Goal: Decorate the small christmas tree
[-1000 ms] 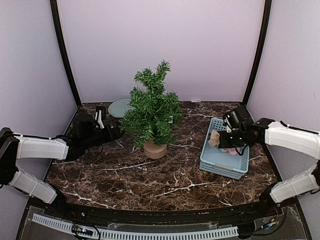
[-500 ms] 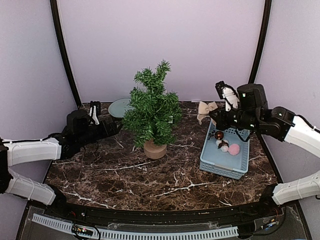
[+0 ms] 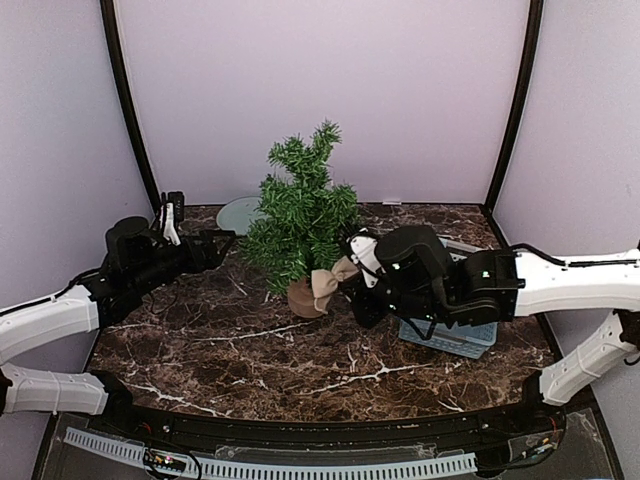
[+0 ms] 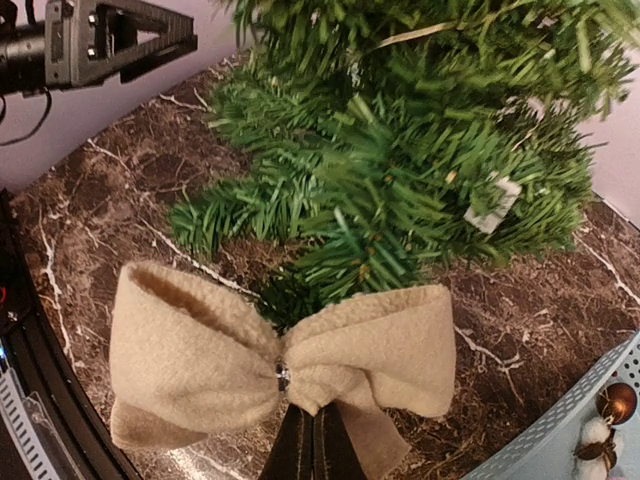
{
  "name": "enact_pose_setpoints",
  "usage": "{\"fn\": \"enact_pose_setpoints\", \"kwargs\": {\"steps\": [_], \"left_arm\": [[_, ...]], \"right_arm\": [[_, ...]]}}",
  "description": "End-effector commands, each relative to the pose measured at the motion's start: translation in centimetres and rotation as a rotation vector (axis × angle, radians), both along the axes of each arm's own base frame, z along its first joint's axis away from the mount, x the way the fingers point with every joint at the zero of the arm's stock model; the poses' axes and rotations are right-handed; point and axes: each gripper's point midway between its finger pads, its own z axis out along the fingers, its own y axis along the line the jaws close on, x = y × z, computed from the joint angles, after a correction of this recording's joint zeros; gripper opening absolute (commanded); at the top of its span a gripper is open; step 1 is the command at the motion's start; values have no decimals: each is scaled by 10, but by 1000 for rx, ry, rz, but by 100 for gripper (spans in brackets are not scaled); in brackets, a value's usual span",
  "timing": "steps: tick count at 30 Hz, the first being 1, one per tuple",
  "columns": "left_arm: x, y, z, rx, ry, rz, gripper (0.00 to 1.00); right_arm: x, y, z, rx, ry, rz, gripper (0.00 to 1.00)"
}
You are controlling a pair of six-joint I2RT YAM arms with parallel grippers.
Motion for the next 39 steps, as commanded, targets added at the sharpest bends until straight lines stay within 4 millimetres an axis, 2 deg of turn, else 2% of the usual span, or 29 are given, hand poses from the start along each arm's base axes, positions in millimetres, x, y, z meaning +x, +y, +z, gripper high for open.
{"fn": "enact_pose_setpoints", "kwargs": {"steps": [1,4,12,16,25,32,39], "left_arm": [[-6,-7,-7,16,-2,-65,96],[-7,-11,-7,2,-4,-85,95],[-6,-11,-10,4,-3,-83,94],[-5,-11,-11,10,-3,-81,94],[-5,-8,-9,10,-9,-66,94],[-8,-5,-7,22,-22,-59,94],[-7,-3,-10,28,-17,-48,94]], "right_arm": [[7,12,-3,-6,-26,-50,0],[6,16,-4,-4,-16,-46,0],[11,-8,-20,-64,24,-132,0],[13,-15,-22,-103,37,-140,0],[22,10,-8,-180,54,-88,0],[32,11,0,-191,52,-85,0],[40,10,-23,-185,72,-118,0]]}}
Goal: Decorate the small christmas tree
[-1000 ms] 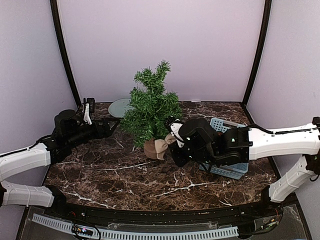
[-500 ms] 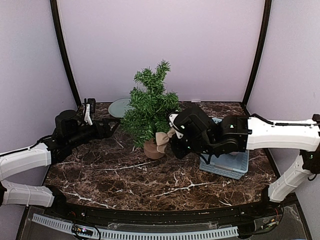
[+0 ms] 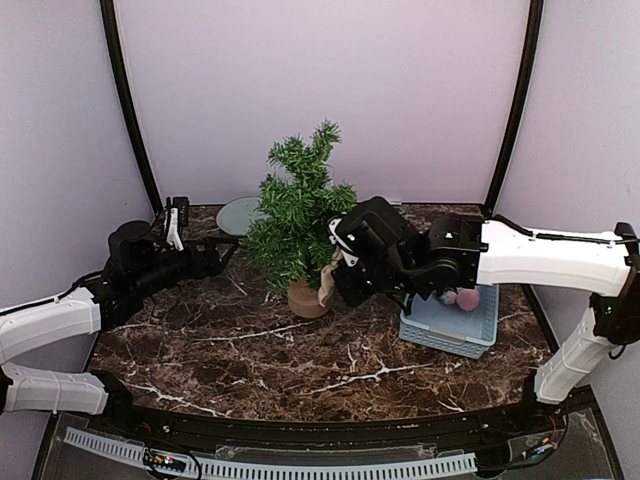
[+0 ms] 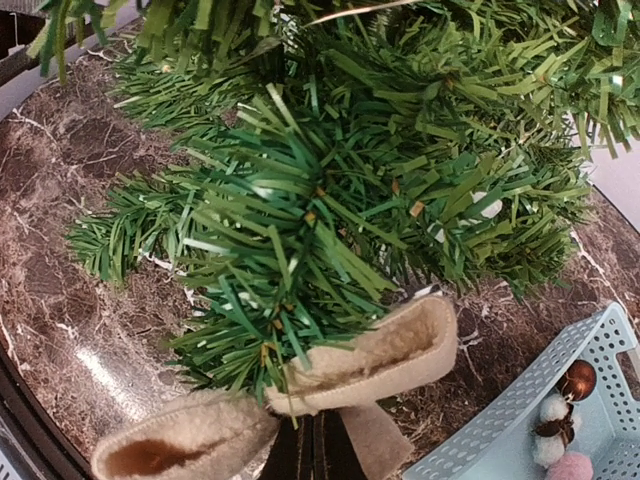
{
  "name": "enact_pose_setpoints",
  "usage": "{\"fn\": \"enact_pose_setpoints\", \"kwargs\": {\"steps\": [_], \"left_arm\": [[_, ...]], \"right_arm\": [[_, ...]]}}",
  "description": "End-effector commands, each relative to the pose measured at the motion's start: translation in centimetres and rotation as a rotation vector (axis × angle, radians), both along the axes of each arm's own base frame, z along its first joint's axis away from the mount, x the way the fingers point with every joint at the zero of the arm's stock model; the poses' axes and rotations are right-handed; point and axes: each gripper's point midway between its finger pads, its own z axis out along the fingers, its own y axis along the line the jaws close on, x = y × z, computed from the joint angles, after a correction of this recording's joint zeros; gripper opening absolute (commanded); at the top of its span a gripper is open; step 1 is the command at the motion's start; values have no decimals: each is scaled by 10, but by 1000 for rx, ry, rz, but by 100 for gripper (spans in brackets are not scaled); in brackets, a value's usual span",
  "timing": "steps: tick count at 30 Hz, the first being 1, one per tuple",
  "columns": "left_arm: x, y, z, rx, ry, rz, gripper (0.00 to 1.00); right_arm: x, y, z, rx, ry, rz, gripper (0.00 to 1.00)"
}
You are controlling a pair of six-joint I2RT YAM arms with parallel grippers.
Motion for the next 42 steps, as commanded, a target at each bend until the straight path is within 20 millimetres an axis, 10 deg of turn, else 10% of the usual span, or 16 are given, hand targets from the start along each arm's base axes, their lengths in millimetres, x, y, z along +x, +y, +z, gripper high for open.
{"fn": "enact_pose_setpoints", "kwargs": {"steps": [1,13,35,42], "left_arm": [[-1,5,2,4,-24,12,94],[-1,1,3,0,-31,-7,94],[-12,-4,17,-21,-91,-66,92],[-17,0,28,-19,-132,-61,91]], "right_arm": [[5,4,-14,24,7,-10,0],[-5,2,-35,16,16,28,0],[13,31,-10,135,13,58,0],[-8,-3,-15,128,49,63,0]]}}
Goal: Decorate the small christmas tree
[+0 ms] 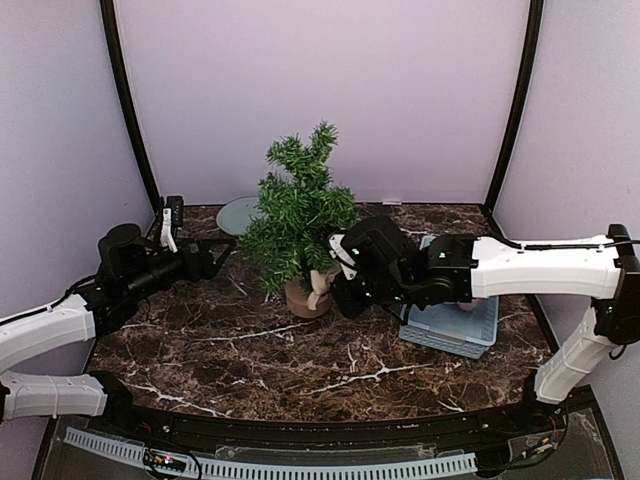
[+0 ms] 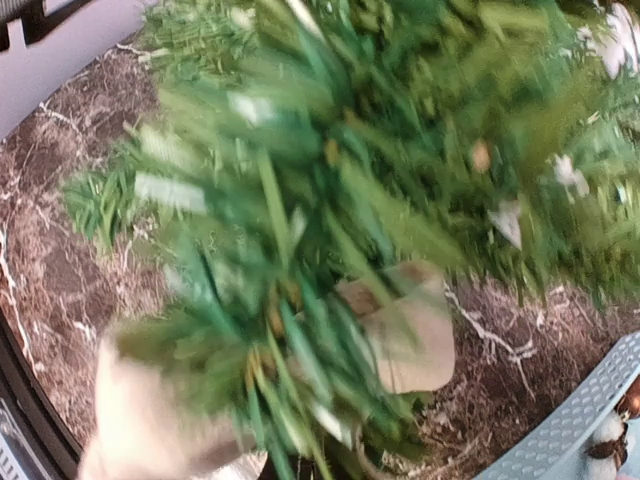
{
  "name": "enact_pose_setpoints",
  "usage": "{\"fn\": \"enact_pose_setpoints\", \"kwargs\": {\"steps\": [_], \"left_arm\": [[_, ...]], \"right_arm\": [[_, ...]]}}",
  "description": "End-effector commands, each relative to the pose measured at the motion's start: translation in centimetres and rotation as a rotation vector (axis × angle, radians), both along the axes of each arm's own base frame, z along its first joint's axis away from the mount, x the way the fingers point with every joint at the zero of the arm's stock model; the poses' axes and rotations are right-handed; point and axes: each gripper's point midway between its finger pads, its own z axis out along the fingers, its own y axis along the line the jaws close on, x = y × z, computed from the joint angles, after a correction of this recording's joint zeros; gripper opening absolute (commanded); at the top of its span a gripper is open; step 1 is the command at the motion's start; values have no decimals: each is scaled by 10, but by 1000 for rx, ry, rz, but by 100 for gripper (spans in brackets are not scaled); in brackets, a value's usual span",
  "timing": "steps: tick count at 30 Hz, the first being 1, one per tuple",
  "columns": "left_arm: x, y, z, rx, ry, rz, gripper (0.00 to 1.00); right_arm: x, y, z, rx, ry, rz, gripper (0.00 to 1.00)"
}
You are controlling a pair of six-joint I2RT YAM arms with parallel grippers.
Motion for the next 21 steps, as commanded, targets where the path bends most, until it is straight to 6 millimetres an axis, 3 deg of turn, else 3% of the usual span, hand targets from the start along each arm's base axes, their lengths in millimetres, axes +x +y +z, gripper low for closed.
{"fn": "enact_pose_setpoints", "kwargs": {"steps": [1,5,10,18,21], "left_arm": [[-3,2,13,-4,-61,-8,91],[-7,-2,18,-20,-81,-41,88],[-28,-19,36,-42,-175,-159,82],[-81,-67,54,1,-335,-401,76],[-85,-79,50,-6,-327,-449,75]], "right_arm": [[-12,-22,19,42,3,1,0],[-27,-31,37,71,-7,24,0],[-25,-18,72,134,-70,33,0],[-12,1,74,57,-134,-25,0],[-11,3,75,55,-138,-47,0]]}}
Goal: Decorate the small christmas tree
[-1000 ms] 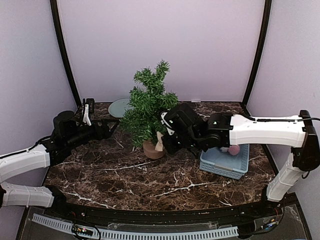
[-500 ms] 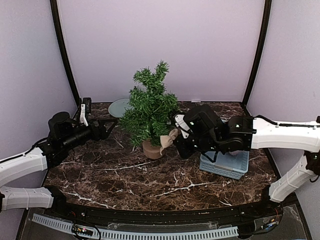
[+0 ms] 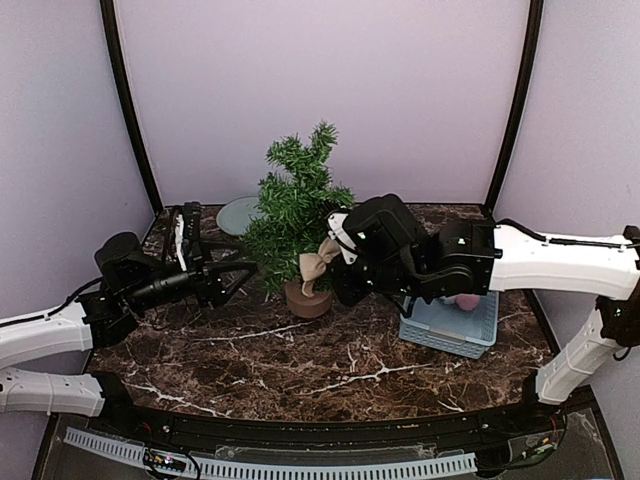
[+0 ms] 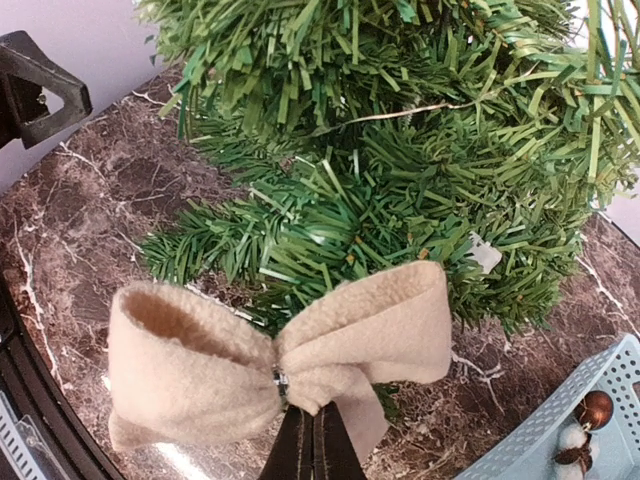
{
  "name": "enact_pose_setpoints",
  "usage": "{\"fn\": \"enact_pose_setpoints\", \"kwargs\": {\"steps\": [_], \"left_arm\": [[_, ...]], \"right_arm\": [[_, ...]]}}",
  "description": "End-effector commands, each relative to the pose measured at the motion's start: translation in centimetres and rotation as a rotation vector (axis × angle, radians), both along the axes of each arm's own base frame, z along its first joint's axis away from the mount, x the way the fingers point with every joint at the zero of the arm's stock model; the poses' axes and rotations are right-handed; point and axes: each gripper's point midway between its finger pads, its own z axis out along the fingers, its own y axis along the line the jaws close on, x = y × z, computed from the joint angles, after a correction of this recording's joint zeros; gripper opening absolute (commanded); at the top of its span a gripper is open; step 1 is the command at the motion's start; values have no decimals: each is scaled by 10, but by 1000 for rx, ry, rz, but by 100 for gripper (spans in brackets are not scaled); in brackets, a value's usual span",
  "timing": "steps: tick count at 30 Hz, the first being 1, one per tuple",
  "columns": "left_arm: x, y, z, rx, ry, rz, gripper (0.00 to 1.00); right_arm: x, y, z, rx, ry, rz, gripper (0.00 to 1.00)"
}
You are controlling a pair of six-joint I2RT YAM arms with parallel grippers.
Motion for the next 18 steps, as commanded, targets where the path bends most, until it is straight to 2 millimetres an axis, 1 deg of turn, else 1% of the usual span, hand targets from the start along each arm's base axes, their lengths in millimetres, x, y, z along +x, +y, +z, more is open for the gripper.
{"fn": "enact_pose_setpoints", "kwargs": {"steps": [1,2,5,6,7,10,14,17,18], "left_arm": [[-14,-19,6,-2,-73,-100,74],[-17,-24,8,-8,-82,-123,74],[-17,-39,7,-10,-76,-156,75],[-20,-44,7,-13,-73,-175,75],[-17,-49,8,-18,-73,-179,75],[-20,-61,9,-36,-65,-210,75],[-12,-68,9,-52,-57,-187,68],[-12,-70,14,-73,-66,-189,63],[-12,-71,14,-74,-63,-191,62]], "right_arm": [[5,1,16,6,-45,-59,0],[6,1,18,9,-49,-73,0],[9,2,22,20,-60,-105,0],[10,2,22,24,-60,-108,0],[10,3,22,24,-63,-110,0],[12,2,22,16,-73,-116,0],[12,8,27,29,-85,-96,0],[11,13,28,39,-78,-84,0],[10,15,28,47,-76,-81,0]]}}
